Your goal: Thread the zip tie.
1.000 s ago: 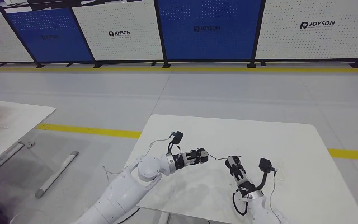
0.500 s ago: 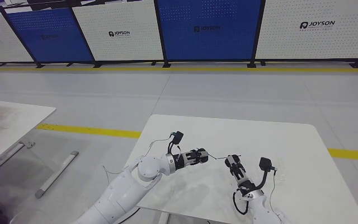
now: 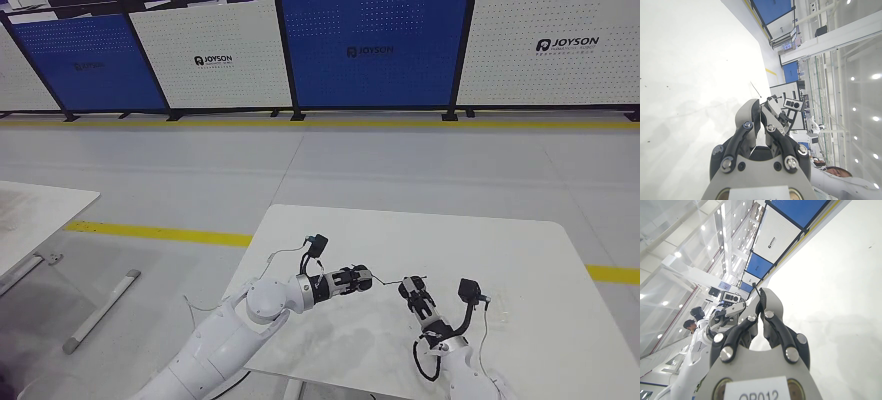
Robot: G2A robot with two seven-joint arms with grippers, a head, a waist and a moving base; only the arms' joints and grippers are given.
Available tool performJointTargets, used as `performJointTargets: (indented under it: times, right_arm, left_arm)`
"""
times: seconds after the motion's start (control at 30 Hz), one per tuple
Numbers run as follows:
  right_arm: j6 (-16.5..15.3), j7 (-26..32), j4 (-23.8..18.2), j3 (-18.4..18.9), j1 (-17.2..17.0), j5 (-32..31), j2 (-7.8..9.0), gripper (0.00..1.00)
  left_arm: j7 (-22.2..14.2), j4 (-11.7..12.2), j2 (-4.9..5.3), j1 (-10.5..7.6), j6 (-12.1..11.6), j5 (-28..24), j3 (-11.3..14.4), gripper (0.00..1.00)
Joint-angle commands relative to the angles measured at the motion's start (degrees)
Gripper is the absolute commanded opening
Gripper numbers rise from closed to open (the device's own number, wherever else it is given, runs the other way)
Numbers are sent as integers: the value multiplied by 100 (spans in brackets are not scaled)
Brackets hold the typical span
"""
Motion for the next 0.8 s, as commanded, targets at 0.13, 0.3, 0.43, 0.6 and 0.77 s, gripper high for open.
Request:
performJointTargets:
  times: [0.13,0.3,0.43,0.6,0.77]
  right_arm:
    - [-86,-65,-59,107,-103,-28,-7,0]
    - [-102,-34,-117,178,-173,-63,-10,0]
    - [-51,5,-124,182,-186,-106,-24,0]
    - [-40,30,-94,177,-161,-122,-51,0]
    - [-7,52,-44,159,-109,-149,-79,0]
  left_arm:
    - [0,0,0,0,0,0,0,0]
    - [0,0,0,0,0,0,0,0]
    - [0,0,0,0,0,0,0,0]
    - [0,0,0,0,0,0,0,0]
    - [0,0,0,0,0,0,0,0]
